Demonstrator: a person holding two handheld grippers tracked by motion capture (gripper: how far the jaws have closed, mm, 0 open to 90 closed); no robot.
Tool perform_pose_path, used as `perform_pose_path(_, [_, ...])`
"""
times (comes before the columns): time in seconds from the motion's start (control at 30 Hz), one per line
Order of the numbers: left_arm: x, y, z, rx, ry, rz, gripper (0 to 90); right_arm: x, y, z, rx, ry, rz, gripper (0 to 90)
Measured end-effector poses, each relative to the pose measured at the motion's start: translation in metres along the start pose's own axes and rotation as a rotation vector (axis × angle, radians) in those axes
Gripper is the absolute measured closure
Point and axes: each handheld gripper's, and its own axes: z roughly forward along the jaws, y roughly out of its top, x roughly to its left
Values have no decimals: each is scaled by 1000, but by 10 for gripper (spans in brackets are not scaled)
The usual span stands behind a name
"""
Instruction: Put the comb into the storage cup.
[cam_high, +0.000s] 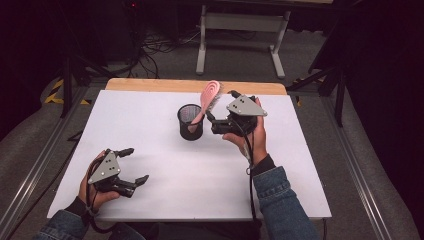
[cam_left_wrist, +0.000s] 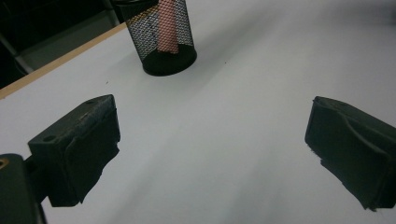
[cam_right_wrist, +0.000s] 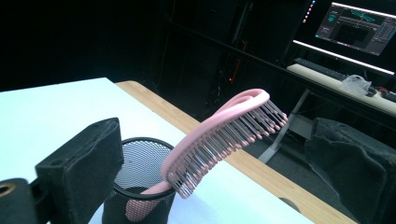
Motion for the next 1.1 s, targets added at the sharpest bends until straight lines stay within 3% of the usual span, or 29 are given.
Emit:
perform_pose_path(0.47, [-1, 0, 0, 4, 1, 3, 42, 6, -10, -16, -29, 8, -10, 43])
perform_pose_path(0.63, [-1, 0, 0, 4, -1, 4, 41, 10, -11, -18, -24, 16, -36, 39])
perform_pose_path(1.1, [-2, 0, 0, 1, 0, 5, 41, 12, -18, -31, -28, 29, -38, 36])
